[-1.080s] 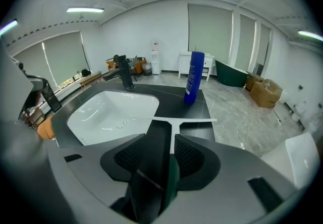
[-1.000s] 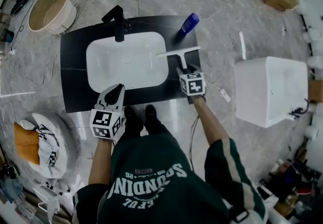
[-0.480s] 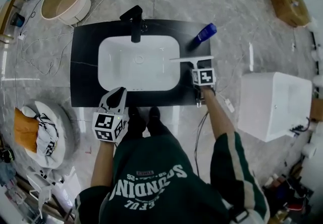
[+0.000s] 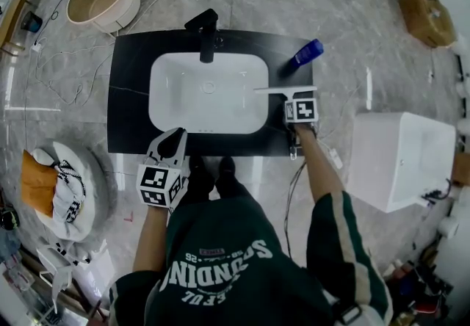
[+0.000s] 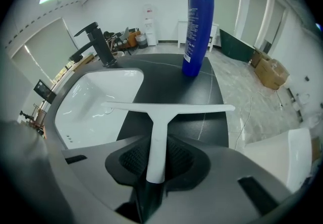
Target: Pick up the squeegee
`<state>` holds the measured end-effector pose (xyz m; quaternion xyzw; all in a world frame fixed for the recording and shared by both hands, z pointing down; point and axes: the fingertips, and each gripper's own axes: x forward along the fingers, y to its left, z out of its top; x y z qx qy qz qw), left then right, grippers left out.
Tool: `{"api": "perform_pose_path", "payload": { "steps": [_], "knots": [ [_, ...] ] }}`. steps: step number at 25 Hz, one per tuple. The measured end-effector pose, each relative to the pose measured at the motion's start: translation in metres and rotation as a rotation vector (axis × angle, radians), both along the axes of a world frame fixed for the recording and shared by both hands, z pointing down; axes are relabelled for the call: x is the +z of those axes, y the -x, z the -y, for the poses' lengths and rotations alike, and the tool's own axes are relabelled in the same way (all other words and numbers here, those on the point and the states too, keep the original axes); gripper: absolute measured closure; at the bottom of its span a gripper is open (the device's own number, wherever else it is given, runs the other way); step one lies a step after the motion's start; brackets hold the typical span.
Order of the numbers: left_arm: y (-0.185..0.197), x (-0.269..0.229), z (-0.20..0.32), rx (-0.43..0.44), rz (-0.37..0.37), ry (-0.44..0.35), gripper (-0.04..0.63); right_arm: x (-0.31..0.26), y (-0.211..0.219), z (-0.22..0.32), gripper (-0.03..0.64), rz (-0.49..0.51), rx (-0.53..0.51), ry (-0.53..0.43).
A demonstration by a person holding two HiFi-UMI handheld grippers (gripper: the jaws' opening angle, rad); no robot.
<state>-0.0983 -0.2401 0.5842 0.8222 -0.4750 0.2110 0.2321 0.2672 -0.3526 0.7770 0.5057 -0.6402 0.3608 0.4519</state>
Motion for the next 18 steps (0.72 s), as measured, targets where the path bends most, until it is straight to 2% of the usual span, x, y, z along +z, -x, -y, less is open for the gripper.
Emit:
{"api": "perform_pose_path", "payload": {
  "steps": [5,18],
  "knots": [
    [0.002,-0.001,-0.001,0.007,0.002,-0.005,0.572,0.002,0.005,-0.007,0.546,0.023,0.033,0.006],
    [0.01,-0.014,-0.005,0.038,0.0,-0.05,0.572,-0.033,0.034,-0.023,0.548,0.083,0.049,-0.089]
  ]
}}
